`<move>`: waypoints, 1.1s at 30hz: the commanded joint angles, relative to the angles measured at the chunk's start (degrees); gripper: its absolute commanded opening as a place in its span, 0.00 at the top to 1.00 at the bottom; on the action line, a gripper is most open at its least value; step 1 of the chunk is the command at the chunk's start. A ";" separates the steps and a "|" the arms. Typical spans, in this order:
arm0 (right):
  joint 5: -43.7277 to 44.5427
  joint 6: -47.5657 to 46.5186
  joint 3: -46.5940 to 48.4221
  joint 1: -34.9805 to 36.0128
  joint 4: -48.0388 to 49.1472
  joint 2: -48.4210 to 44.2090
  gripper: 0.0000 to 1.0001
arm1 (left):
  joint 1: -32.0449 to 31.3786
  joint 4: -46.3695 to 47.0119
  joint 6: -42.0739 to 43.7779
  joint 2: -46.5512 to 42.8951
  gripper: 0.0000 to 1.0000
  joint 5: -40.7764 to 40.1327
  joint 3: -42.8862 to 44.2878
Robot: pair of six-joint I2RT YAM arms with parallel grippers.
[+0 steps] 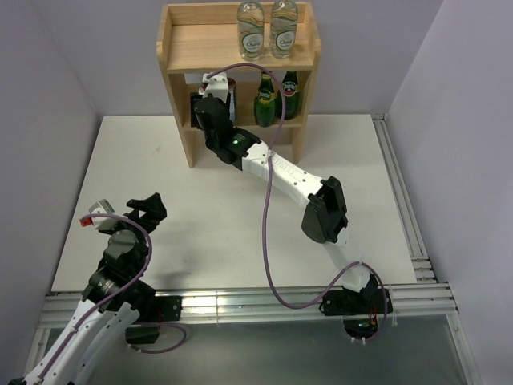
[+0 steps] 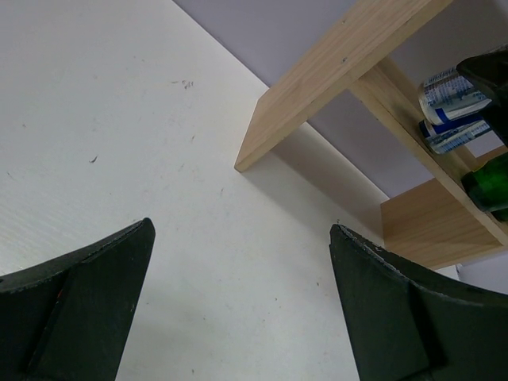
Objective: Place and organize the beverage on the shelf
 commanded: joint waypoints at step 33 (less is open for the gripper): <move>1.76 2.41 0.54 -1.79 4.73 3.41 0.11 | -0.06 2.91 1.25 0.65 0.01 0.71 -0.12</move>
